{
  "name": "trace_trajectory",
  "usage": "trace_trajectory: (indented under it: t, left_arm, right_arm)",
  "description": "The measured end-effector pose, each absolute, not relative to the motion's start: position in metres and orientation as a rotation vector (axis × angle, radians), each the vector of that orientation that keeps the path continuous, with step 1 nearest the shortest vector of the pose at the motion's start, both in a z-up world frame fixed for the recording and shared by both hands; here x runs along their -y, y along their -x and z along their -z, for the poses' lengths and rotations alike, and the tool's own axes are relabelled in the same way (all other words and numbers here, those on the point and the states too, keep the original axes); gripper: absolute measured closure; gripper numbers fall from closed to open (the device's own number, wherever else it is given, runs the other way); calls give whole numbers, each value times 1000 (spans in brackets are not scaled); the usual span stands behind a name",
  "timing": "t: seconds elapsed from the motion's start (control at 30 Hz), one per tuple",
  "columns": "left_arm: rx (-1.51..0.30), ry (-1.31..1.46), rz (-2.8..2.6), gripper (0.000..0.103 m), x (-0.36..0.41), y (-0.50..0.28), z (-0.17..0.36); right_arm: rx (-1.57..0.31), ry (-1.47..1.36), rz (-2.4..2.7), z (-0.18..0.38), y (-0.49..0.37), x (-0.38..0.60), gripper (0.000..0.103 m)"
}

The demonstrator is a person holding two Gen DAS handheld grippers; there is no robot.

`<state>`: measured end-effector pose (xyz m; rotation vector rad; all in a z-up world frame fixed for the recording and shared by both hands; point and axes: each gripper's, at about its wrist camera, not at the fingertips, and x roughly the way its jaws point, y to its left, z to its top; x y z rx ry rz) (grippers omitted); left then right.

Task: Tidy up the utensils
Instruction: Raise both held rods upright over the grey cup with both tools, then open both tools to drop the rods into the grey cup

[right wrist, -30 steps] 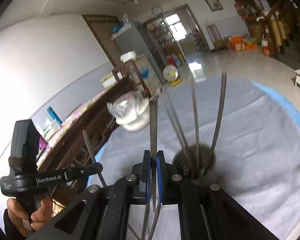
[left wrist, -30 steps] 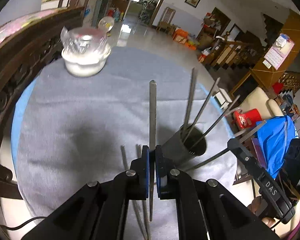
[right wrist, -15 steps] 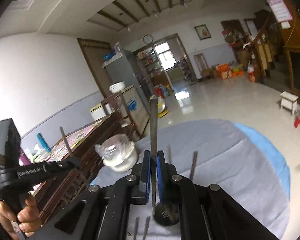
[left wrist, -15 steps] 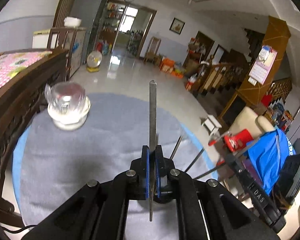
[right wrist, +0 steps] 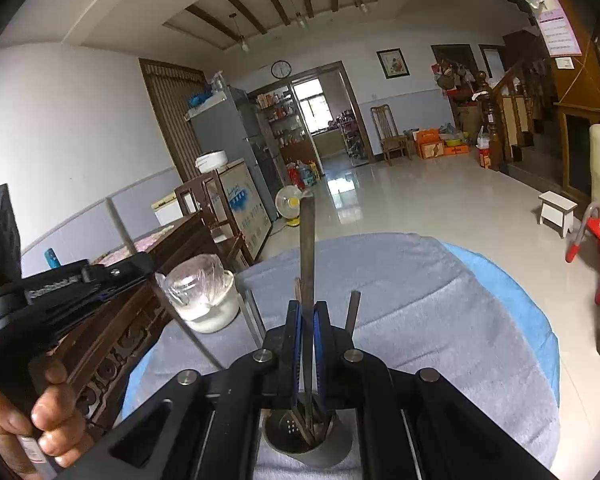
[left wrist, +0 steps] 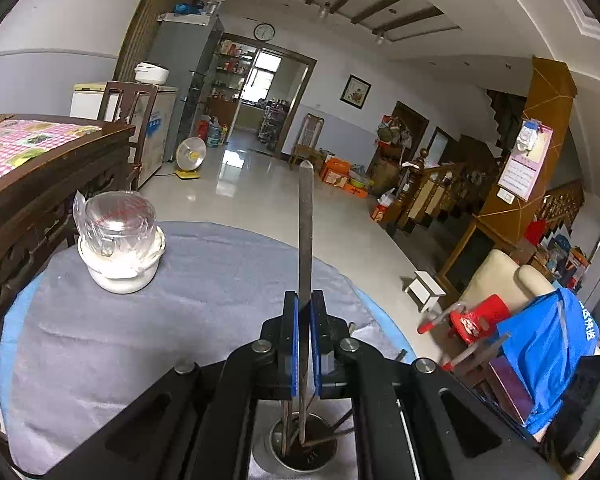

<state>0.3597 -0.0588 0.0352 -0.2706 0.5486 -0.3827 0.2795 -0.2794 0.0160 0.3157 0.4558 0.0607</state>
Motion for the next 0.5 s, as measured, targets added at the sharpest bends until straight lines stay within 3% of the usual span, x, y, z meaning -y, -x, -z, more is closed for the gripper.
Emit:
trace_trajectory:
  t: [0.5]
  left_arm:
    - [-688, 208, 370, 97, 74, -355, 13]
  right_arm:
    - [-539, -329, -46, 12, -275, 280, 96]
